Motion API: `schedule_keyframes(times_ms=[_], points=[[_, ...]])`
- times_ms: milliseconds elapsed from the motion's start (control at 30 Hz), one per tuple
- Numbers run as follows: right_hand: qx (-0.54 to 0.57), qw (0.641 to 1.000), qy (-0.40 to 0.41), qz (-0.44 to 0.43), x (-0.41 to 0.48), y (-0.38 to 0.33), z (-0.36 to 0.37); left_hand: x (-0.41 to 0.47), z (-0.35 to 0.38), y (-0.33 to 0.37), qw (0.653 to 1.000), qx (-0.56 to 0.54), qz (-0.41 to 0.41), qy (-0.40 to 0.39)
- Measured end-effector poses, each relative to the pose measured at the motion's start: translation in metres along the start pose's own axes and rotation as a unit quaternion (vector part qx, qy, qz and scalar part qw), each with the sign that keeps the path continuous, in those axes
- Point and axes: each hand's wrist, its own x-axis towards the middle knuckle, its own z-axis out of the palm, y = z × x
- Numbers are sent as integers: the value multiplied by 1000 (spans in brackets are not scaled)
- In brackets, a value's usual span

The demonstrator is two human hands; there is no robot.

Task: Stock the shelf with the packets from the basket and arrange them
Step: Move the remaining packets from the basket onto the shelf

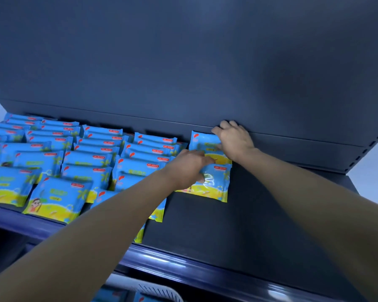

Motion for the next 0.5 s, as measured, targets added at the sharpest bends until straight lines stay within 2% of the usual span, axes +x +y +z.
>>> schedule_keyframes(times_ms=[133, 333, 500], points=[[54, 998, 29, 11, -7, 13, -5, 23, 3, -4, 1000, 22, -6, -3], [79, 994, 68, 28, -27, 21, -9, 50, 11, -11, 999, 17, -27, 8], [71, 992, 103, 23, -39, 12, -11, 44, 15, -13, 996, 39, -27, 82]])
